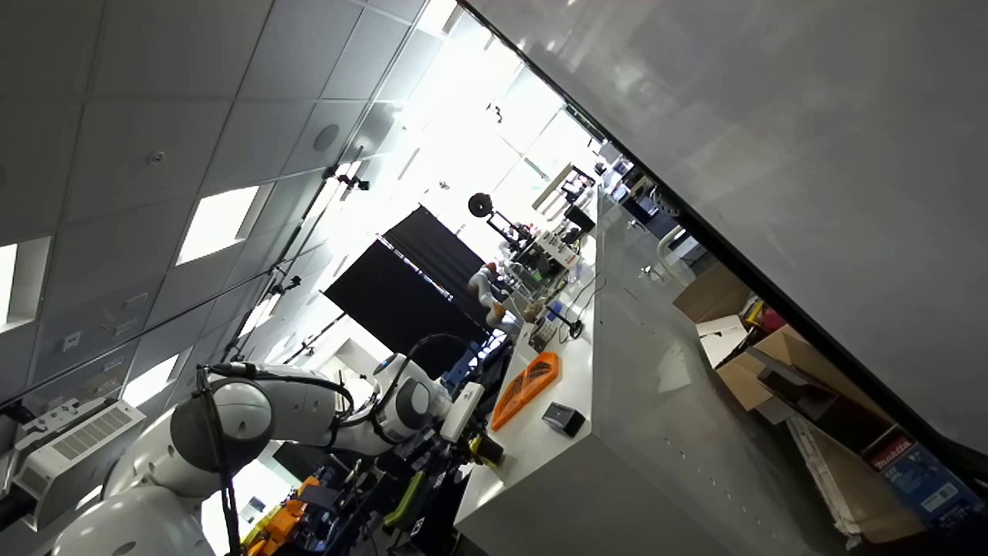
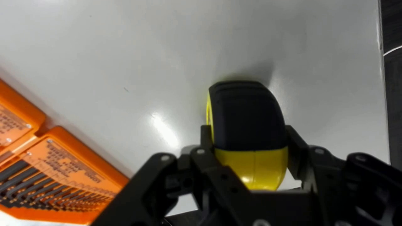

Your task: Move the measuring tape to the right

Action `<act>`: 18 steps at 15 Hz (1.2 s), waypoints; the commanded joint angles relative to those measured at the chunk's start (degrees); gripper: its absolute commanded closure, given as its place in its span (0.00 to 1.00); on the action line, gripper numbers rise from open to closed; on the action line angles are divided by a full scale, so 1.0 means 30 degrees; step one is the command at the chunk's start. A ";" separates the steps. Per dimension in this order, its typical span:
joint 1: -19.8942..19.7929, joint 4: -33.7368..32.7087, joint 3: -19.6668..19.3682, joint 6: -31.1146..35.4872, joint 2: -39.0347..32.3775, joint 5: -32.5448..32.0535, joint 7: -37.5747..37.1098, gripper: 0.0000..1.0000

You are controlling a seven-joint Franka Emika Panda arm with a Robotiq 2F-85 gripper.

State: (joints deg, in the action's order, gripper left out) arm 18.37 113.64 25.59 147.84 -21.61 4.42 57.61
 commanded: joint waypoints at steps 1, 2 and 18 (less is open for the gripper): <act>-0.0029 0.0288 -0.0121 0.0970 0.0899 -0.0240 -0.1784 0.69; -0.0032 0.0443 -0.0179 0.1359 0.1186 -0.0155 -0.2546 0.69; 0.2738 0.0215 -0.6533 0.3663 0.2232 -1.0479 -2.3635 0.69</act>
State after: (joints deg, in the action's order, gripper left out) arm 22.45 114.00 11.55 156.20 -15.59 -21.57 -2.07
